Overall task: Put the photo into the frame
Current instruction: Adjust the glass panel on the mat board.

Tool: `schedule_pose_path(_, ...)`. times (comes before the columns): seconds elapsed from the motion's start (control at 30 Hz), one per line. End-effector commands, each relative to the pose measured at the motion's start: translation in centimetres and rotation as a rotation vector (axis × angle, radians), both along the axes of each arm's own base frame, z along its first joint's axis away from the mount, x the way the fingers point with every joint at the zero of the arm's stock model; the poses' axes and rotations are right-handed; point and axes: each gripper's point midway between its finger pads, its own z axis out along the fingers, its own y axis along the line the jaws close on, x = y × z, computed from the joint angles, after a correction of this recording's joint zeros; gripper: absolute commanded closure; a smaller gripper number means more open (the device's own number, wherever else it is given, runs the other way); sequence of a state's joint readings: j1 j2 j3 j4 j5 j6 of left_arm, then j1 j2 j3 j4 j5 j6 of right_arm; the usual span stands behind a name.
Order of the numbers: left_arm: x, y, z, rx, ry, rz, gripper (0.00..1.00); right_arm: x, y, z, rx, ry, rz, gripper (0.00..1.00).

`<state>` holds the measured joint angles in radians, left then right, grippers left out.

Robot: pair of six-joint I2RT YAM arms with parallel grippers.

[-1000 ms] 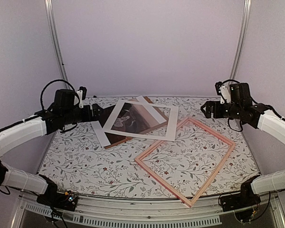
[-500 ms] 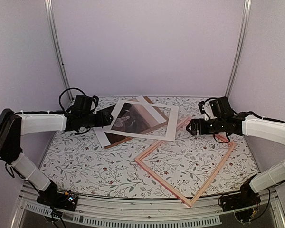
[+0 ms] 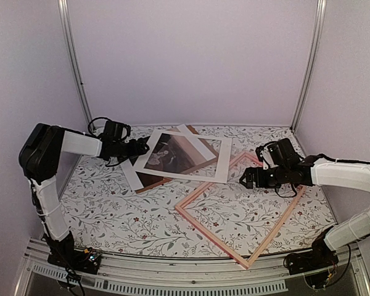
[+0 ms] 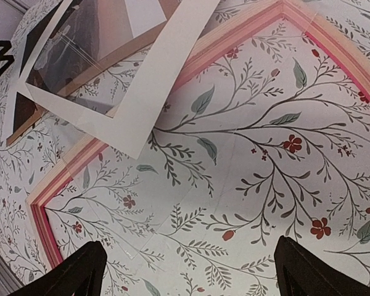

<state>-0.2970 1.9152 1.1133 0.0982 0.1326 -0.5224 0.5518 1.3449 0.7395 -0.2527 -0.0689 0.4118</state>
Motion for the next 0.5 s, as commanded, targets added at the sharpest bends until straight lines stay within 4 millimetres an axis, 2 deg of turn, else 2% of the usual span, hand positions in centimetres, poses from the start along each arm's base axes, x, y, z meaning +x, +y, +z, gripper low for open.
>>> schedule_pose_path(0.0, 2.3, -0.8, -0.2, -0.089, -0.015, -0.035, 0.0, 0.0, 1.2, 0.1, 0.039, 0.002, 0.012, 0.01)
schedule_pose_path(0.1, 3.1, -0.1, -0.9, -0.073, -0.01, -0.011, 0.0, 0.0, 1.5, 0.1, 0.046, 0.001, 0.016, 0.01)
schedule_pose_path(0.23, 3.3, 0.7, -1.9, -0.066, 0.015, 0.016, 0.0, 0.0, 1.6, 0.0, 0.043, 0.005, 0.021, 0.01)
schedule_pose_path(0.33, 2.6, 1.3, -3.3, -0.045, 0.054, 0.035, 0.0, 0.1, 1.5, -0.1, 0.032, 0.008, 0.018, 0.01)
schedule_pose_path(0.47, 0.8, 2.3, -5.3, -0.017, 0.116, 0.072, 0.0, 0.7, 1.2, 0.0, -0.005, 0.002, 0.003, 0.01)
